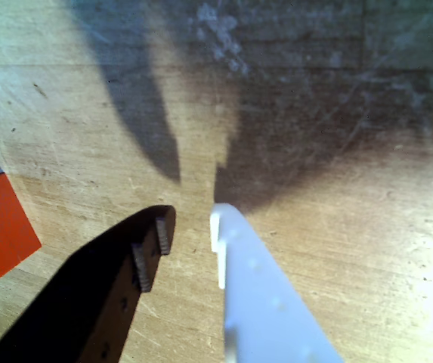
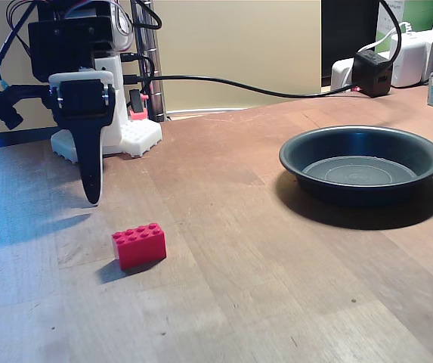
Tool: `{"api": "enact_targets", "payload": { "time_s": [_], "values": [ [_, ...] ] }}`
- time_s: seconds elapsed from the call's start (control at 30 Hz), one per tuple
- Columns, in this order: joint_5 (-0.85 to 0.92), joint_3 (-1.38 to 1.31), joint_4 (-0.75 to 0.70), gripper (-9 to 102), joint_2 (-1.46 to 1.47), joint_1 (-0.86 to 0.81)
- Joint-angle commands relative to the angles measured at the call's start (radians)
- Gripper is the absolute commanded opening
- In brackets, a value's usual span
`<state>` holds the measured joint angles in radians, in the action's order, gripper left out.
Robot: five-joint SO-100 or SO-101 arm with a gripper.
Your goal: Grasp a lego block and put it in the bin.
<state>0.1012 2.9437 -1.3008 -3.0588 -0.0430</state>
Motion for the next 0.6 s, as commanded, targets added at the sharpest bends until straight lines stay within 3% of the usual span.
{"api": "enact_targets", "payload": {
  "time_s": [0.0,0.57],
  "values": [
    [0.006,-0.023,0.011,0,-0.006,0.005],
    [0.005,-0.336,-0.140,0,0.137,0.023]
  ]
}}
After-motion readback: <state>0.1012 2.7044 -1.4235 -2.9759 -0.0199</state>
